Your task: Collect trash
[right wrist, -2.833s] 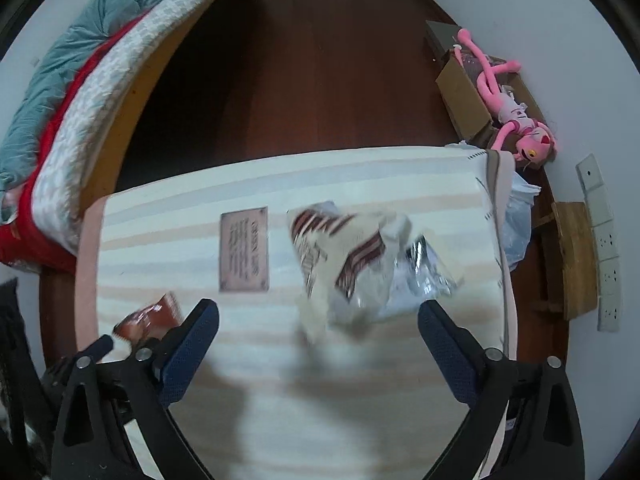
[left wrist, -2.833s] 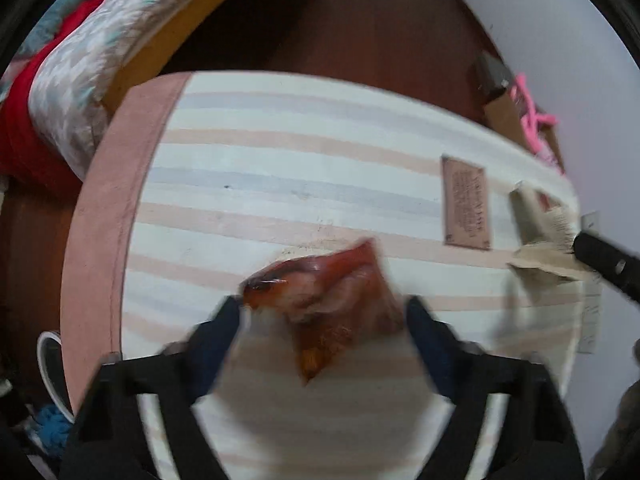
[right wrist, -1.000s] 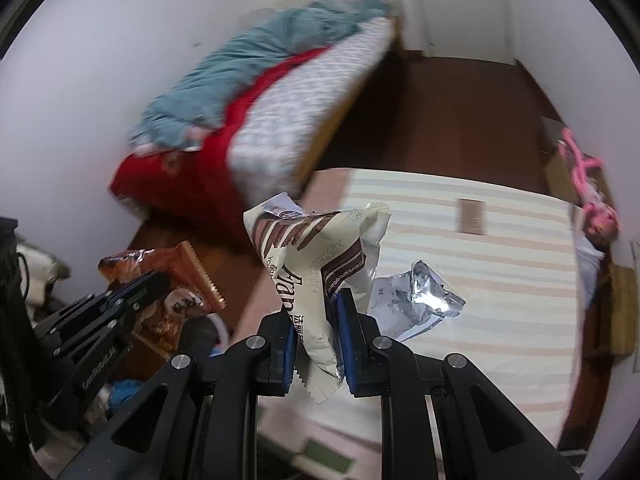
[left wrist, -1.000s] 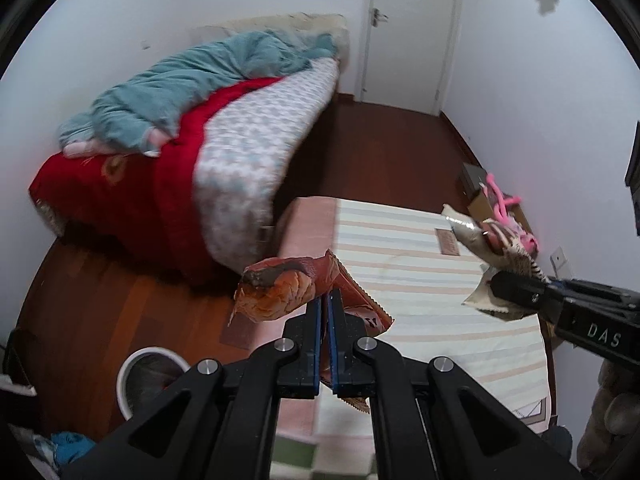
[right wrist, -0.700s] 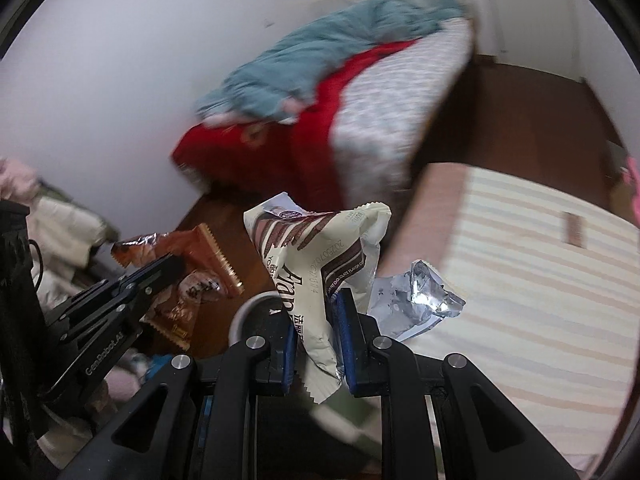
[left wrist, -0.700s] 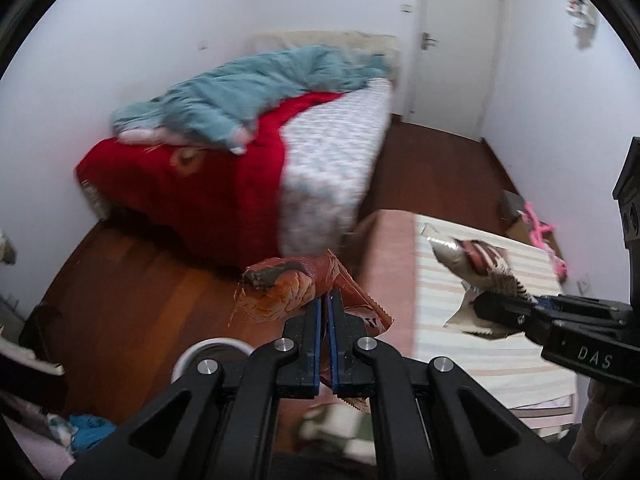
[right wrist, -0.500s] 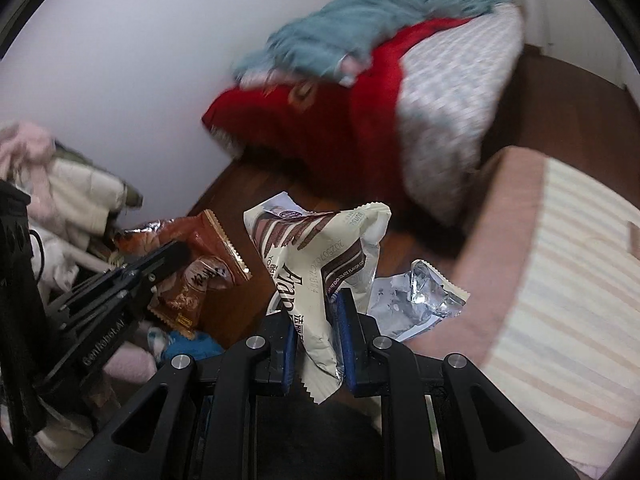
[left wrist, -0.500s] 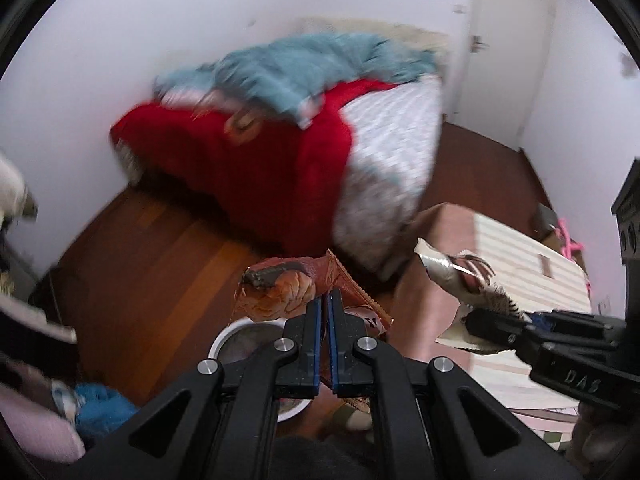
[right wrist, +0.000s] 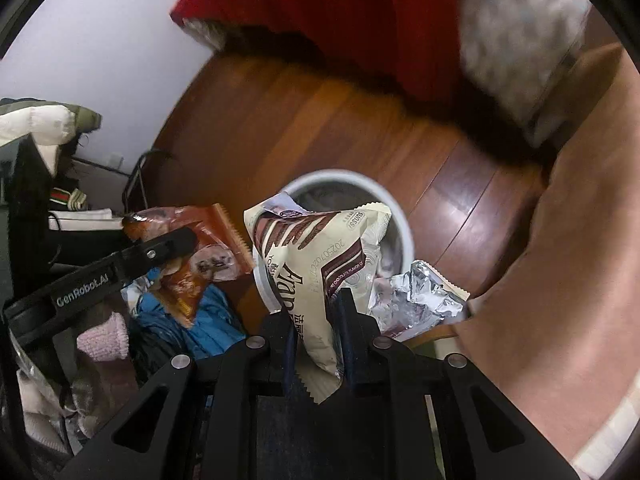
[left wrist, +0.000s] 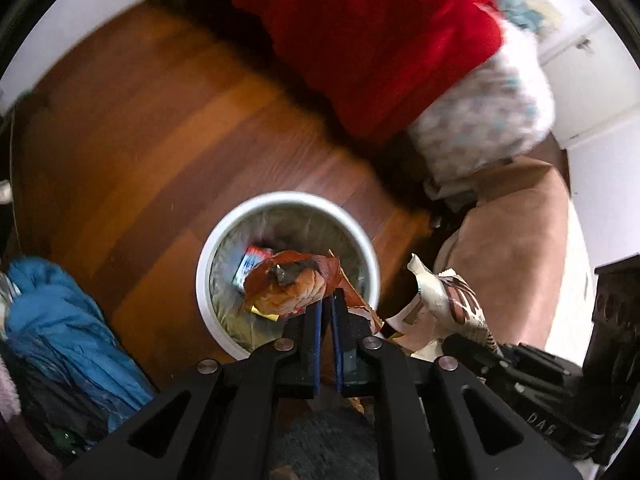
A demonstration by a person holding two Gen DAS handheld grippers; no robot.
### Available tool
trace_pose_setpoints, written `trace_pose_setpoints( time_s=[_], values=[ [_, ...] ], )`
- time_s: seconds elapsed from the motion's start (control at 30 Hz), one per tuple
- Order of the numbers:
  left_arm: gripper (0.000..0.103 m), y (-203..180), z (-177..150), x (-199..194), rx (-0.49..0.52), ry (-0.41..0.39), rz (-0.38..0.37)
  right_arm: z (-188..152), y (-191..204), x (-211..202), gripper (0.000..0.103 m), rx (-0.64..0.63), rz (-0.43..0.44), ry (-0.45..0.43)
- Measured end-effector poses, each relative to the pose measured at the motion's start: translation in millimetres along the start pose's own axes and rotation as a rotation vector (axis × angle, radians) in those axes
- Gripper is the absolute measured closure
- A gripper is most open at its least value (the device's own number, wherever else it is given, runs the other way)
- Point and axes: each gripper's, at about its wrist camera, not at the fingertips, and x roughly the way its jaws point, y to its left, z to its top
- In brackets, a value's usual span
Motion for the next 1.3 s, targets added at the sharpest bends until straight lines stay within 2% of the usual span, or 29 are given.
trace_pose_setpoints(
  time_s=[0.07, 0.1, 0.13, 0.17, 0.2, 0.27, 0.33, 0.4, 0.43, 0.5, 0.6, 0.67, 0.77, 0.9, 1.07, 1.3],
  values=[
    [0.095, 8, 4, 16, -0.013, 0.028, 0.023, 5, -6, 22, 0.083, 0.009, 0.001, 0.035],
    [0.082, 12, 6, 21, -0.019, 0.035, 0.029, 8, -8, 31, 0.083, 0.013, -0.001, 0.047],
    [0.055, 16, 7, 25, -0.029, 0.04, 0.034, 13, -11, 40, 0.083, 0.011, 0.002, 0.059],
    [0.038, 21, 7, 28, -0.046, 0.038, 0.042, 15, -9, 49, 0.082, 0.008, 0.002, 0.075],
    [0.015, 27, 4, 26, -0.058, 0.032, 0.042, 20, -7, 60, 0.081, 0.005, 0.0, 0.088],
    [0.013, 39, 1, 25, -0.086, 0.021, 0.051, 23, -6, 73, 0.079, 0.007, 0.014, 0.109],
    [0.01, 51, -4, 21, -0.105, 0.02, 0.068, 27, -7, 84, 0.071, 0.005, 0.025, 0.125],
    [0.0, 62, -8, 16, -0.127, 0.012, 0.093, 28, -7, 89, 0.048, 0.002, 0.038, 0.125],
    [0.0, 68, -10, 12, -0.136, 0.005, 0.101, 28, -3, 88, 0.042, 0.001, 0.052, 0.121],
    [0.0, 73, -17, 2, -0.148, -0.021, 0.138, 29, 1, 87, 0.02, -0.004, 0.07, 0.111],
    [0.0, 76, -28, -14, -0.149, -0.072, 0.189, 27, 2, 72, 0.004, -0.026, 0.044, 0.084],
    [0.0, 75, -38, -23, -0.141, -0.099, 0.228, 21, 3, 58, 0.0, -0.042, -0.017, 0.059],
    [0.0, 67, -54, -37, -0.121, -0.124, 0.263, 10, 5, 36, 0.0, -0.083, -0.137, 0.015],
    [0.0, 51, -72, -49, -0.096, -0.129, 0.252, -7, 9, 4, 0.0, -0.114, -0.235, -0.029],
    [0.0, 27, -88, -72, -0.059, -0.152, 0.231, -23, 15, -36, 0.0, -0.14, -0.252, -0.071],
    [0.0, -9, -106, -122, -0.005, -0.208, 0.185, -43, 32, -109, 0.0, -0.169, -0.182, -0.132]
  ],
)
